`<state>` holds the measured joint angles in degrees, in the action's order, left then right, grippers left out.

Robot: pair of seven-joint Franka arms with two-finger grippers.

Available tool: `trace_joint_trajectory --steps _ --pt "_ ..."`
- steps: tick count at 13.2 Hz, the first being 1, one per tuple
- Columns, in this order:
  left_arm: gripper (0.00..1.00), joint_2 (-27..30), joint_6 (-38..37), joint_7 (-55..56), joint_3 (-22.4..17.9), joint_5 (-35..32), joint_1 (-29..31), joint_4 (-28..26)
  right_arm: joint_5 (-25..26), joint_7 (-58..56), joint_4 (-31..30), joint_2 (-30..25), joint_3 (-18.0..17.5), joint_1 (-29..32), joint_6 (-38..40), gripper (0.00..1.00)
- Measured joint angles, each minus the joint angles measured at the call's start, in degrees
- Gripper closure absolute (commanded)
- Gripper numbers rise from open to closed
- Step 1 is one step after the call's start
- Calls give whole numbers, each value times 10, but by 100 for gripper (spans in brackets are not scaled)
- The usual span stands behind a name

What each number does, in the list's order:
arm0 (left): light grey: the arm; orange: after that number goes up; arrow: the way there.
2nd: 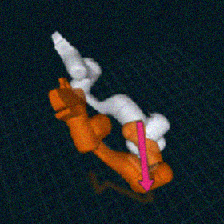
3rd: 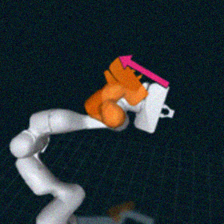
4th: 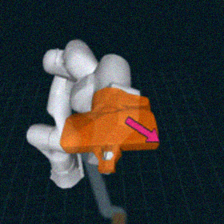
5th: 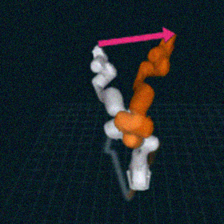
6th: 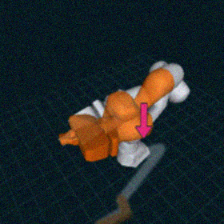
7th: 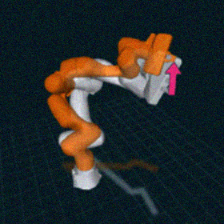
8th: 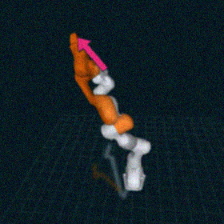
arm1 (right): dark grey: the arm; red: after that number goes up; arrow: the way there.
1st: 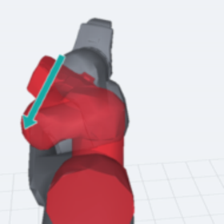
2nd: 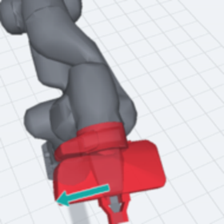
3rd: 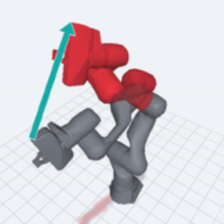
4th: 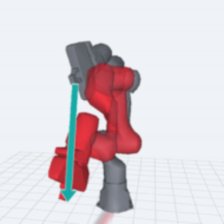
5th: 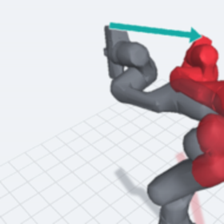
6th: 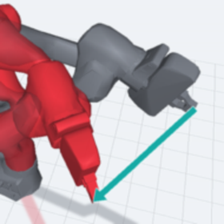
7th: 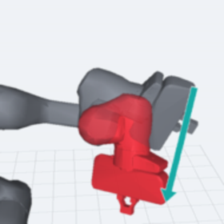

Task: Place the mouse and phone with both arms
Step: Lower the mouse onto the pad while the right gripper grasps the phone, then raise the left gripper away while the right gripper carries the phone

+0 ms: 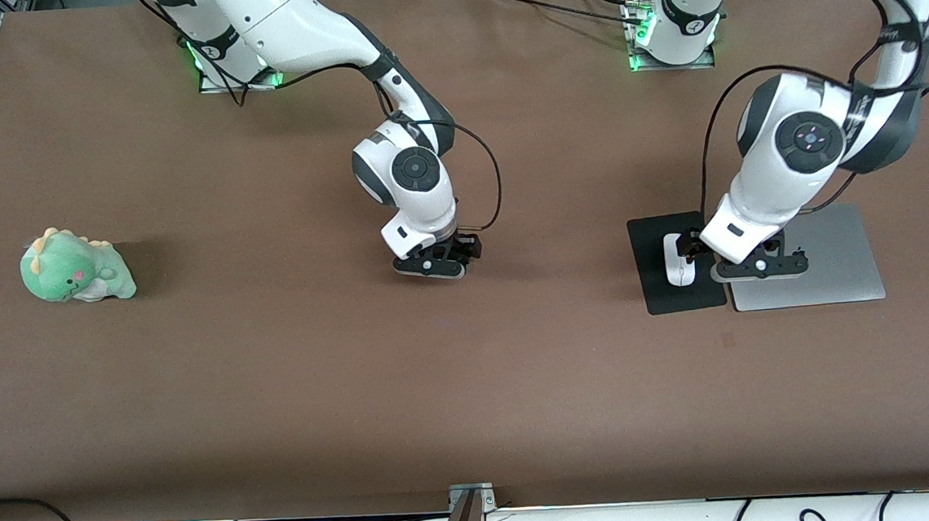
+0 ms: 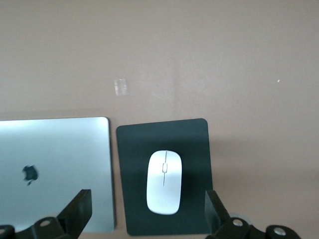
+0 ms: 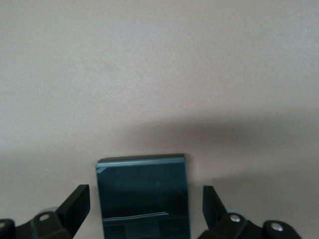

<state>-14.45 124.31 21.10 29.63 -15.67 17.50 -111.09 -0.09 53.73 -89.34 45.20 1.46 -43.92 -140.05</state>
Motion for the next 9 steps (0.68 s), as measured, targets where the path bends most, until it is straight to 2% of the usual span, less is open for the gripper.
trace_joint_trajectory --steps 4,7,8,9 --pt "0 27 -152 0 5 56 0 110 15 1 9 20 1 -7 -26 0" --pt "0 29 -241 0 20 59 -1 188 32 2 10 29 2 -10 -32 1" --pt "0 29 -264 0 21 59 -1 209 37 3 10 29 2 -11 -32 8" --pt "0 29 -280 0 21 59 0 224 39 3 10 30 2 -11 -32 19"
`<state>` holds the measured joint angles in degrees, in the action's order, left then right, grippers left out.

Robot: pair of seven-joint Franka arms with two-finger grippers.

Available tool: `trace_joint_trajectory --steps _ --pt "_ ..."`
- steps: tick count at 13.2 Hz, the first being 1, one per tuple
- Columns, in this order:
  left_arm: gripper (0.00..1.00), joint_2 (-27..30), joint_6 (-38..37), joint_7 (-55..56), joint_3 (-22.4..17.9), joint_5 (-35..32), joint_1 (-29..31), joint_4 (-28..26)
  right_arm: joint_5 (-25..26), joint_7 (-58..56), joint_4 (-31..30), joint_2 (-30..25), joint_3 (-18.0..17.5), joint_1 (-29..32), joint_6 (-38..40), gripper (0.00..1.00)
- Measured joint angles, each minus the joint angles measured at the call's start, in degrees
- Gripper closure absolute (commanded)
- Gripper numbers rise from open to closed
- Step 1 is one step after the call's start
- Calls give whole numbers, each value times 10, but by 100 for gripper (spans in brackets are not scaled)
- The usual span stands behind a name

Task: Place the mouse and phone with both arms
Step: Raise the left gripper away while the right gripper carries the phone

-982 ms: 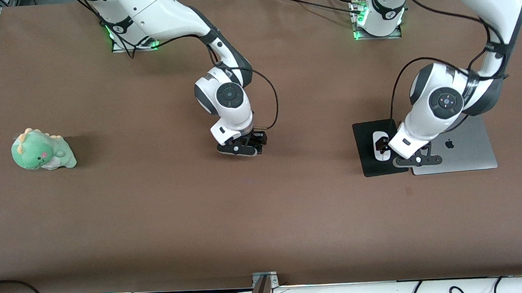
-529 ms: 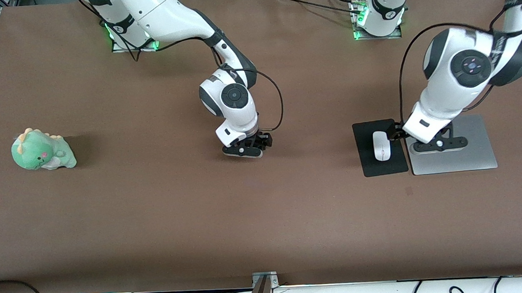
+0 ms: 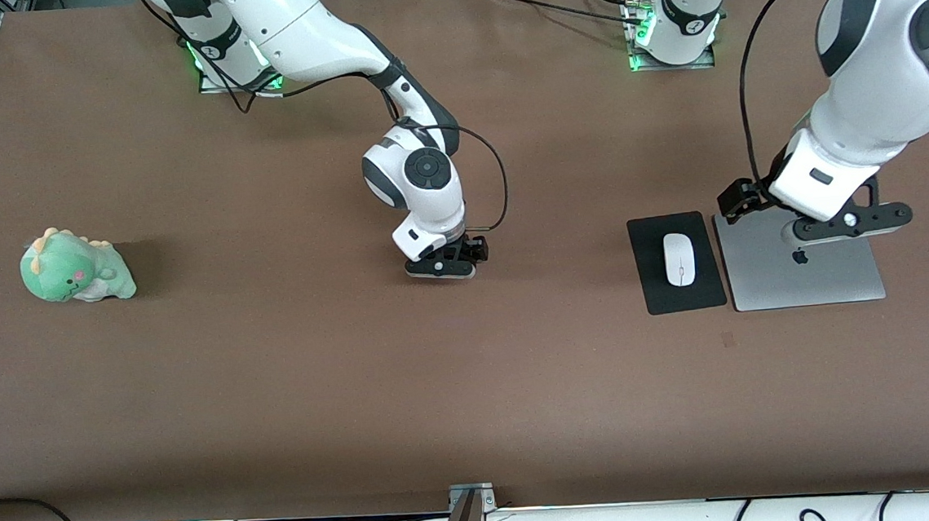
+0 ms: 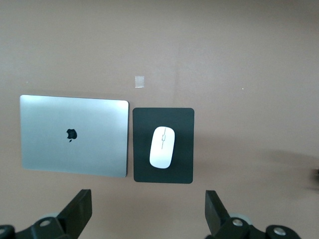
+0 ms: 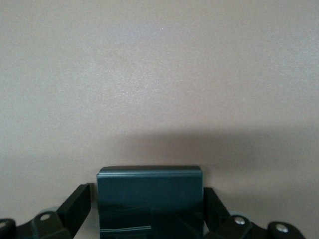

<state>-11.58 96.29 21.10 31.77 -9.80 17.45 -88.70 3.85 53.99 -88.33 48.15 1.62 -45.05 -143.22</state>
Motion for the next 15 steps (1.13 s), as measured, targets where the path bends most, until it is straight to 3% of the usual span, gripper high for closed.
trace_joint_trajectory --steps 2,4,6,10,12,15 --pt "0 1 -12 0 0 0 0 15 3 0 1 -3 1 0 4 28" --pt "0 8 -16 0 0 0 0 22 2 0 1 -4 2 0 3 46" --pt "0 18 -19 0 0 0 0 22 2 0 2 -4 2 0 3 55" --pt "0 22 -24 0 -1 27 2 22 2 -29 28 -4 12 21 74 59" --pt "0 22 -27 0 -1 34 7 22 -2 -93 55 -13 12 52 132 66" --pt "0 22 -28 0 -1 34 8 22 -29 -226 65 -39 13 96 193 67"
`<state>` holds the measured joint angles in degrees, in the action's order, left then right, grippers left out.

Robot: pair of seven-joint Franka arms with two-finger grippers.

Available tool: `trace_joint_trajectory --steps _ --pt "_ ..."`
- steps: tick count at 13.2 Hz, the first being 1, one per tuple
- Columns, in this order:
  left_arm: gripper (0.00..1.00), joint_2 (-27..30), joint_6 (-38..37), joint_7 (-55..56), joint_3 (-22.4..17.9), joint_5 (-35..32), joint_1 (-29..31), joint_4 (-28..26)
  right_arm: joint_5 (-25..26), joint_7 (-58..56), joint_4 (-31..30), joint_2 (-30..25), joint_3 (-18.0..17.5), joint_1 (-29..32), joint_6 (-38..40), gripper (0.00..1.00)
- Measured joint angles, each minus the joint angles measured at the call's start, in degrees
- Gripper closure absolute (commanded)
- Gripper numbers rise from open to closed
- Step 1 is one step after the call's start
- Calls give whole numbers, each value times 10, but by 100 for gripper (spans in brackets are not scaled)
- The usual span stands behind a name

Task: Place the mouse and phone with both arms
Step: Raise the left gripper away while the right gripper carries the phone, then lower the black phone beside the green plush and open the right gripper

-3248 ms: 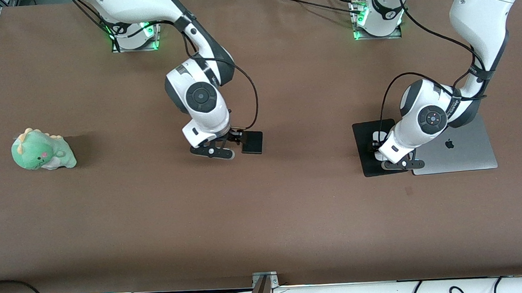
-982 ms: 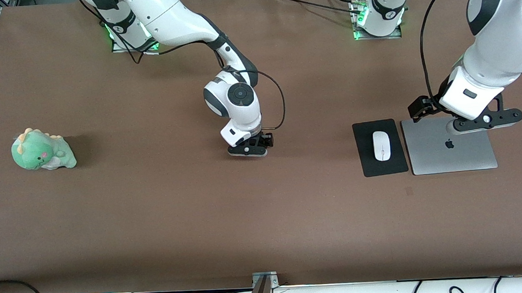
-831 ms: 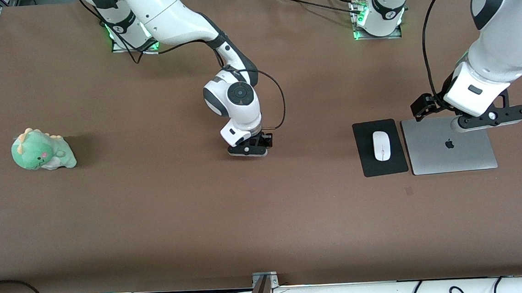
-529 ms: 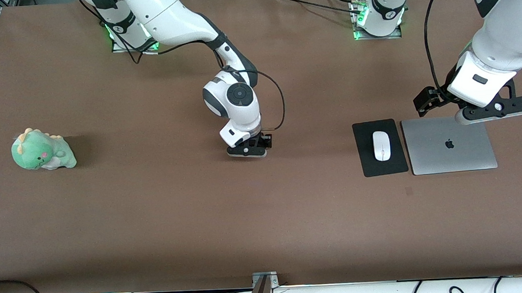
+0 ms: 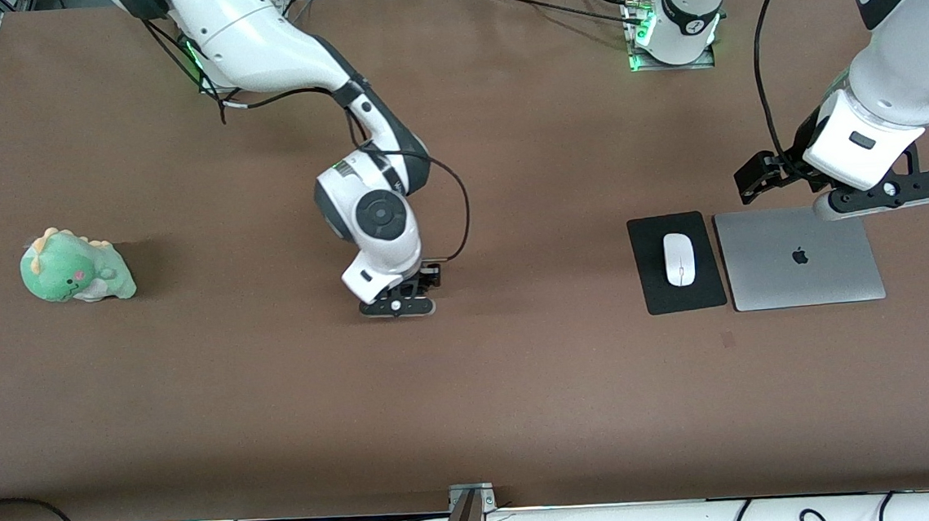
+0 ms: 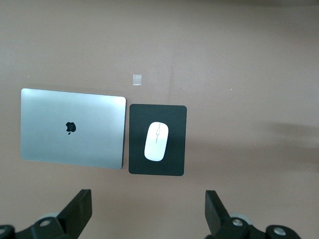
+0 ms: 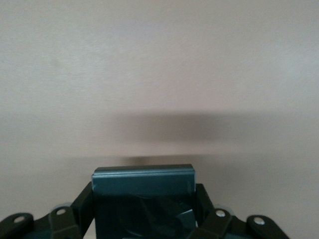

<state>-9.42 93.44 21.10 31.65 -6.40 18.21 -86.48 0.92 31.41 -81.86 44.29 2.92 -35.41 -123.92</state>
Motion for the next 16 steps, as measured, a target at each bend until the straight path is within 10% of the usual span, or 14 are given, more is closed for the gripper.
trace_joint_trajectory --steps 5,12,16 --pt "0 17 -38 -18 -2 57 74 0 -4 -125 -39 -54 24 81 82 67" --pt "0 40 -60 -51 7 64 111 -2 -5 -278 -383 -208 63 212 -162 68" --pt "0 40 -65 -51 9 62 110 -2 -6 -306 -483 -248 78 269 -241 68"
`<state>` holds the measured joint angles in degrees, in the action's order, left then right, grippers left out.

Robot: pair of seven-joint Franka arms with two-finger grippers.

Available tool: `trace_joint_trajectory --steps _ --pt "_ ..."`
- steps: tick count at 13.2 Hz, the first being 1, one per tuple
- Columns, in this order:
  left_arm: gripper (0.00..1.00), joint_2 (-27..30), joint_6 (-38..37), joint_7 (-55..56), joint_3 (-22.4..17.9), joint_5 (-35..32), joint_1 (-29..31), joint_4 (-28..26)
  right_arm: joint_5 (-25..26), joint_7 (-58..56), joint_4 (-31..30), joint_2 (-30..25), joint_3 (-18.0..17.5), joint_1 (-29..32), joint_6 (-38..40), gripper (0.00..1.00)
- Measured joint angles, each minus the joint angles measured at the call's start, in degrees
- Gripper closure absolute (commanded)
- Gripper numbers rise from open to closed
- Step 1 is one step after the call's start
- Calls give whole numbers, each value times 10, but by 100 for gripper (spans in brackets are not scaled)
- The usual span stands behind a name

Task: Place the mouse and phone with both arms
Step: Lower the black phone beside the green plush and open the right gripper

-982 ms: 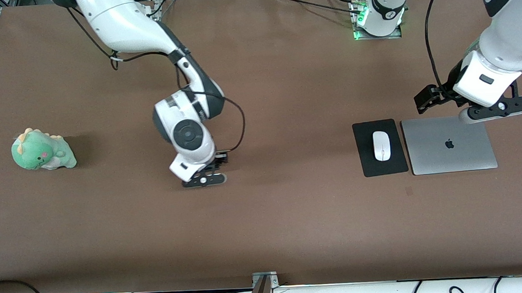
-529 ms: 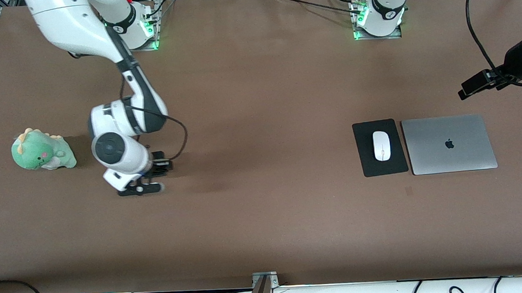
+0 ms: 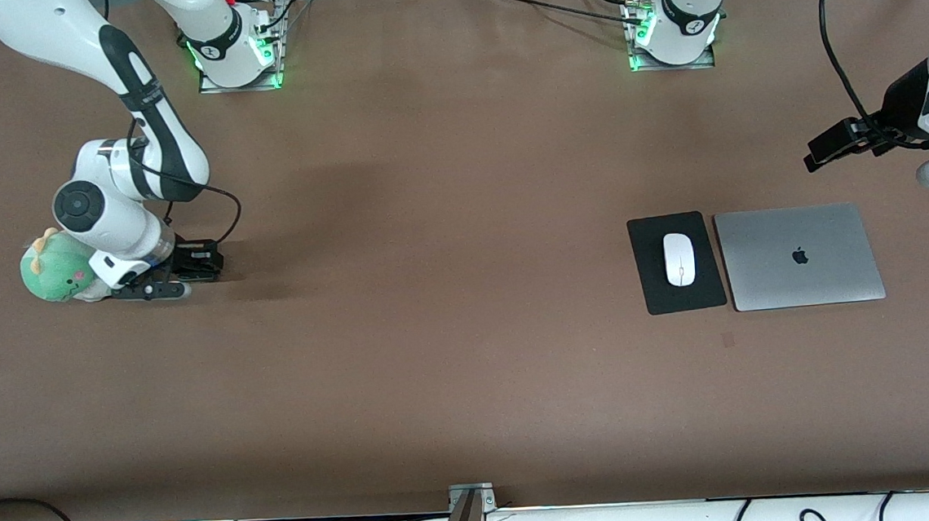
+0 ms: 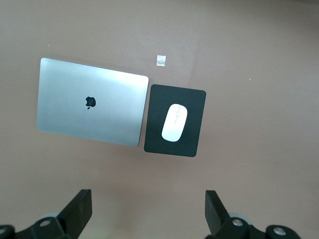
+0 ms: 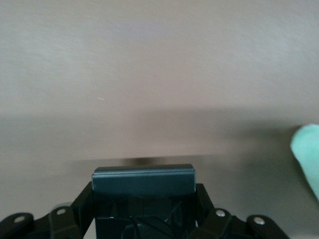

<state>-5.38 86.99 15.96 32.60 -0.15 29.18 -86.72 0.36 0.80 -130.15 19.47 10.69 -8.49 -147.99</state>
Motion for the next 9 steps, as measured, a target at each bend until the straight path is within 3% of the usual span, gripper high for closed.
trace_joint_trajectory --steps 6,9 --pt "0 2 0 0 16 0 -2 0 -29 -16 -24 42 -2 41 -133 68" --pt "0 3 0 1 21 0 -4 0 -30 -17 -22 53 -5 41 -149 66"
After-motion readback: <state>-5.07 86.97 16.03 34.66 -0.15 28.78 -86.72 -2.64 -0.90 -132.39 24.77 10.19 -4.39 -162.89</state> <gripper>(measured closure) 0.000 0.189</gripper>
